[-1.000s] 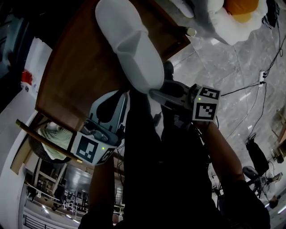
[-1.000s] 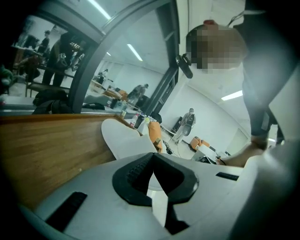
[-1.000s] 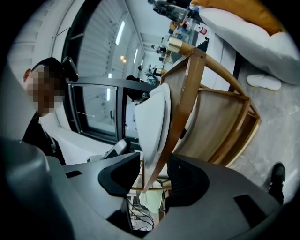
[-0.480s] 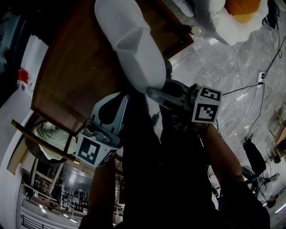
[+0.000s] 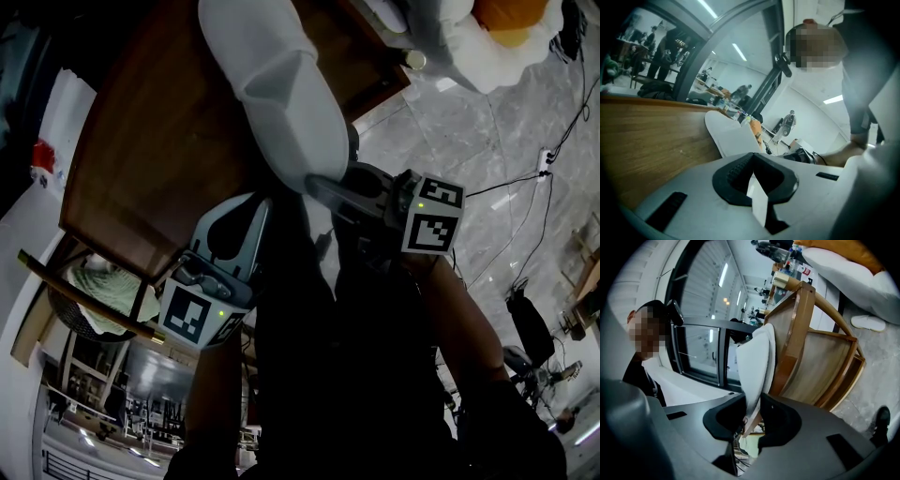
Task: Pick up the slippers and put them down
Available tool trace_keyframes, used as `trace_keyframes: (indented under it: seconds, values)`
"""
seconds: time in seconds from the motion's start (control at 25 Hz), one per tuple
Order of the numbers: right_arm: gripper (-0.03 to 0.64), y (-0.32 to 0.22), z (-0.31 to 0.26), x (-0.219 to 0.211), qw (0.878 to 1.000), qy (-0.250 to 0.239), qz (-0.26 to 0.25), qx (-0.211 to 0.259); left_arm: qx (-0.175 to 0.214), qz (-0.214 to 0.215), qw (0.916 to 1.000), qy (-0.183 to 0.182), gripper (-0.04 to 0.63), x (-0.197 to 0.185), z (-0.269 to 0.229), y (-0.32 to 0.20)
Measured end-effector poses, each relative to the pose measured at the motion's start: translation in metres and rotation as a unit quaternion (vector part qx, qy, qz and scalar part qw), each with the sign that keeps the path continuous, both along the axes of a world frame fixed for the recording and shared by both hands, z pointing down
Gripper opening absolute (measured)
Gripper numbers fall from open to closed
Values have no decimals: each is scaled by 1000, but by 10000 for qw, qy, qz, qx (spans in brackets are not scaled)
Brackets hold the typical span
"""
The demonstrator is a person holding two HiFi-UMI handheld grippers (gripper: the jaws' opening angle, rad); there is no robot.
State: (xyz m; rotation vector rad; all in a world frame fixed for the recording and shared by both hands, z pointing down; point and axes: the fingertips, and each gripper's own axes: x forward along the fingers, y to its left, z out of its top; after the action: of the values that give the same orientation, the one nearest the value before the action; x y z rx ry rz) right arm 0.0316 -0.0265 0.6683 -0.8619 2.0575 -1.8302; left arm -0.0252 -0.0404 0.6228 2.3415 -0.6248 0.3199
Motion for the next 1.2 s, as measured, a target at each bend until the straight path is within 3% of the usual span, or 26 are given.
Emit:
trace_keyframes:
  seconds: [0.84, 1.2]
  values:
    - [80, -2, -23, 3, 9993, 74, -34, 353, 218, -163, 9996, 46, 11, -11, -18, 0]
    - [77, -45, -136, 3, 9883, 119, -43, 1519, 905, -404, 9947, 265, 11, -23, -102, -34]
